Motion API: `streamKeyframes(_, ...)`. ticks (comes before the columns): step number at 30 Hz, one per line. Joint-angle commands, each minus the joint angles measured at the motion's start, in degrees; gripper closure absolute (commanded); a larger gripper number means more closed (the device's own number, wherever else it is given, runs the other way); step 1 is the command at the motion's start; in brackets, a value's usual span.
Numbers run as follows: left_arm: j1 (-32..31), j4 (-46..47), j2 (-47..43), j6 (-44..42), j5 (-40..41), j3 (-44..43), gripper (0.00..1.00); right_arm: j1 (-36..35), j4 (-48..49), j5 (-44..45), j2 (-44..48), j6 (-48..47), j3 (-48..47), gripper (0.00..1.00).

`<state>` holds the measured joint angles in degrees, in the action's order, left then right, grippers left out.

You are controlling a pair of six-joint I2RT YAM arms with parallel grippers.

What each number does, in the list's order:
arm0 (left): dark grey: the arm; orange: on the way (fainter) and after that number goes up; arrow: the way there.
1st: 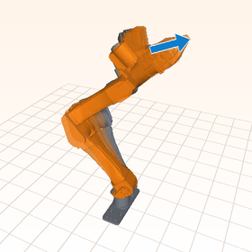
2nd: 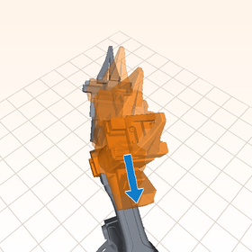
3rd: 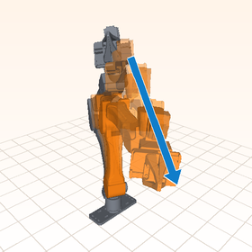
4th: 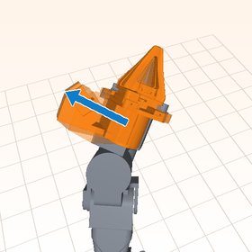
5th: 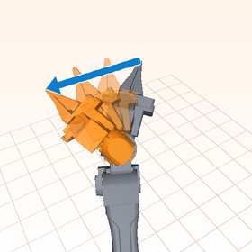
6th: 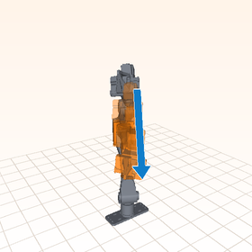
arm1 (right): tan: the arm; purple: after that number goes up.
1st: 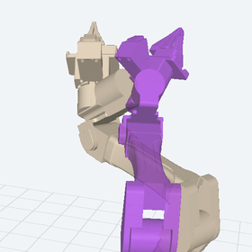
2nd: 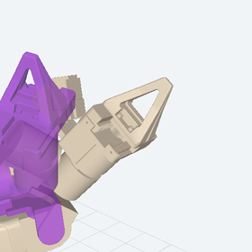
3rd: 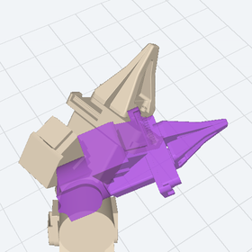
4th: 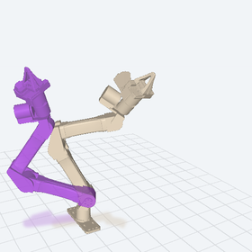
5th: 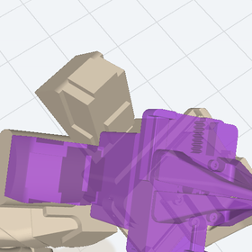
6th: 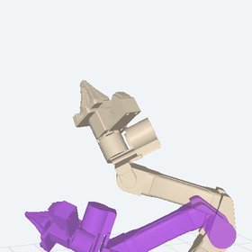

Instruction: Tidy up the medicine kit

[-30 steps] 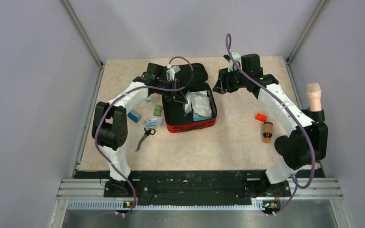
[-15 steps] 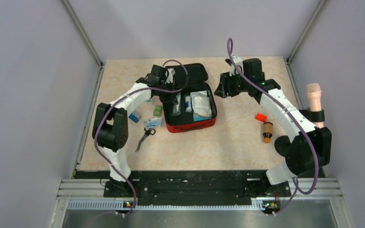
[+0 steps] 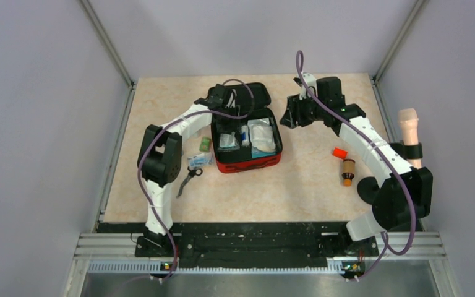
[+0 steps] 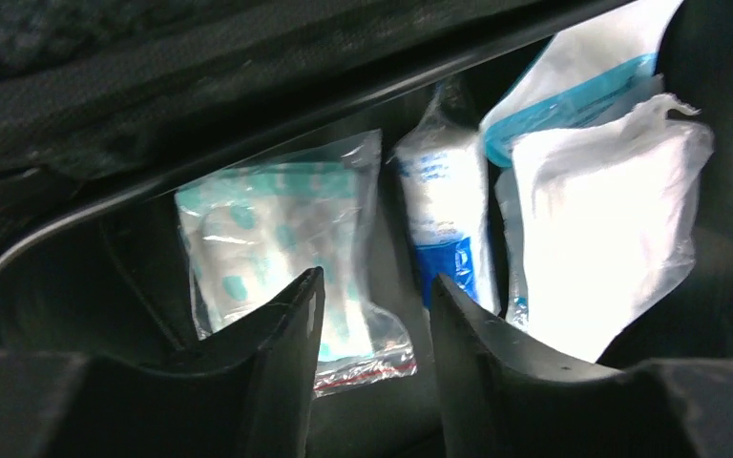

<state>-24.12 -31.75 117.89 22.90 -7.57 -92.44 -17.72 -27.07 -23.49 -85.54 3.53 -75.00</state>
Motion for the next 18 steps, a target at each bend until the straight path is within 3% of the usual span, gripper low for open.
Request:
streamKeyframes(1,-1.00,0.42,-0.56,-0.42,0.11,-4.93,0.45,0.34,0.40,0.86,2.46,-0.89,-0.97,0.49)
streamKeyframes(7,-1.01,-0.53,-4.72,-4.84,-3.98,-4.91,0.38,0.38,0.89,0.04,1.20,-0.06,-1.83,0.48)
streamKeyframes(12,-1.01,-2.79,-10.18,-7.68,3.99,-0.85,0.40,0.32,1.59,-0.33,0.42,0.37,-1.83,0.48)
streamKeyframes(18,-1.01,-3.88,-10.54,-10.24,6.72,4.22,0.77,0.31,2.92,-1.29,-0.39,1.61,-1.77,0.49)
